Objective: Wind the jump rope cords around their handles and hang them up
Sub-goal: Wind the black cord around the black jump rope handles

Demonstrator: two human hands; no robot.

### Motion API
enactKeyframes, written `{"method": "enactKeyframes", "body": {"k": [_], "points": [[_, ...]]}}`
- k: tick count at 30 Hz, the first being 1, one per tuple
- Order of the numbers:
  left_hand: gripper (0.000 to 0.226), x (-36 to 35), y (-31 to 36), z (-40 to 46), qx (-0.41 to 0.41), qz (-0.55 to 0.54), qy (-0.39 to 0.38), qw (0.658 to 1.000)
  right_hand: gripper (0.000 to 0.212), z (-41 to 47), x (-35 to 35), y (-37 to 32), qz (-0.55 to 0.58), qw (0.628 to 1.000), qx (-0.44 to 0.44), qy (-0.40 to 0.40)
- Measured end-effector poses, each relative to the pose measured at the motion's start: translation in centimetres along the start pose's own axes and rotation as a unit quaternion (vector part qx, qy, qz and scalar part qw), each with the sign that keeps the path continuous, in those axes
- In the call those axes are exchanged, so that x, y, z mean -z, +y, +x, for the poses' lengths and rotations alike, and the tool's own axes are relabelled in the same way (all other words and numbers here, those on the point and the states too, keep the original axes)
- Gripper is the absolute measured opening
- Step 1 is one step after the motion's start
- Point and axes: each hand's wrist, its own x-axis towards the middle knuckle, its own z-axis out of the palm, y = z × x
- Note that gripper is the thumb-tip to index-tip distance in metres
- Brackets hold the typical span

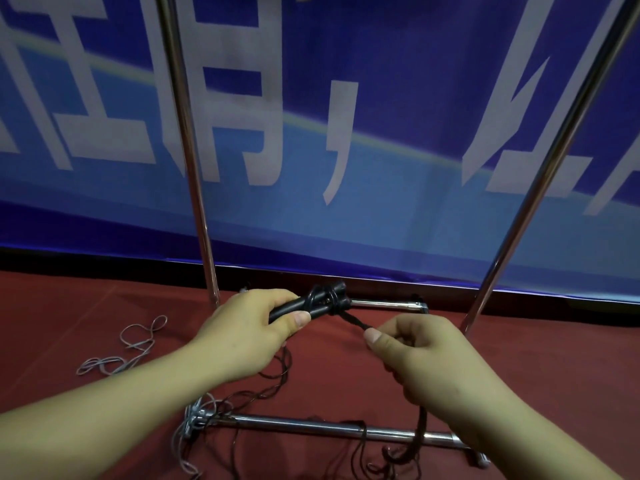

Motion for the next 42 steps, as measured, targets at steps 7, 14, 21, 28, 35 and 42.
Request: {"method": "enactKeyframes", "body": {"k": [7,14,21,28,35,42], "points": [[0.023,0.0,1.6,-1.1,-0.019,0.112,-0.155,0.981,0.036,-0.3,0.3,0.0,-0.131,0.988,0.076,0.027],[0.020,0.9,2.9,-2.1,-0.090,0.152,-0.219,0.960,0.025,0.4,0.9,0.7,-0.176,0.971,0.152,0.054],[0.013,1.3,2.9,-2.2,-0.114,0.015,-0.252,0.961,0.031,1.3,1.7,1.1,-0.072,0.995,0.065,0.019],[0.017,1.6,3.1,-2.4,-0.122,-0.126,-0.262,0.949,0.047,1.4,1.8,1.2,0.059,0.997,-0.023,-0.037],[0.030,1.5,3.4,-2.2,-0.117,-0.200,-0.245,0.942,0.049,0.9,0.5,0.4,0.143,0.988,-0.050,-0.041],[0.028,0.8,3.6,-2.1,-0.092,-0.284,-0.166,0.940,0.039,0.4,-1.6,0.0,0.223,0.968,-0.110,-0.006]]}}
